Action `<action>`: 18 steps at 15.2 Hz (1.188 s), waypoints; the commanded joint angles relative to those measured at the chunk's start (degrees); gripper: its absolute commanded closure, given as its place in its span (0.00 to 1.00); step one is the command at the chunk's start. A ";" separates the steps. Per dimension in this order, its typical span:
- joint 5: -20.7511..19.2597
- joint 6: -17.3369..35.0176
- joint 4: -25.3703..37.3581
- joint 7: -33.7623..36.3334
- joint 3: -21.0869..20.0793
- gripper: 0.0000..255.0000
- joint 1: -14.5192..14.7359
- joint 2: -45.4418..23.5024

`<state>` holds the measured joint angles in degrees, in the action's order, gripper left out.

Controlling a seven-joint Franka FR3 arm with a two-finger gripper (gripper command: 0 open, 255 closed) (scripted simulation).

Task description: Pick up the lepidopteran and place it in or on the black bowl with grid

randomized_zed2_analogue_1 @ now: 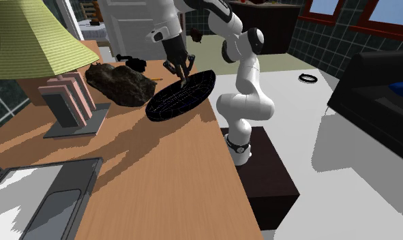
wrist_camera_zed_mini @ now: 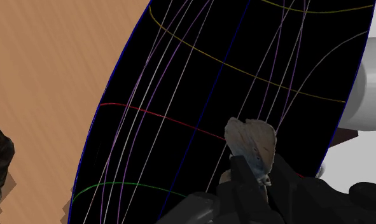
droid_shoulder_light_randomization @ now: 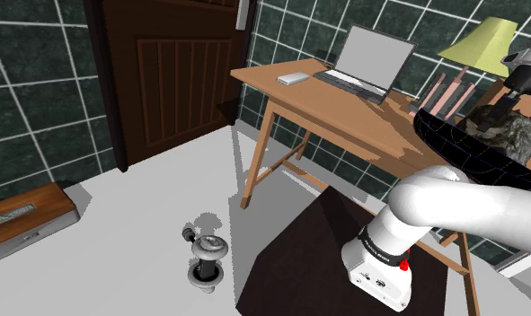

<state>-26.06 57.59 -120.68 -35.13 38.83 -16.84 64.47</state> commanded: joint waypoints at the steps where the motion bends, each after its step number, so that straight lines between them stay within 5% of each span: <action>1: 0.00 0.00 0.00 0.00 0.00 1.00 0.00 0.00; 2: 0.00 0.00 0.00 0.00 0.00 0.00 0.00 0.00; 7: 0.00 0.00 0.00 0.00 0.00 0.00 0.00 0.00; 11: 1.37 -4.29 10.62 -1.53 -0.22 0.00 2.88 -5.92; 18: 1.38 -4.29 10.61 -1.54 -0.22 0.00 2.87 -5.92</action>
<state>-24.69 53.30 -110.08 -36.66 38.60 -13.98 58.56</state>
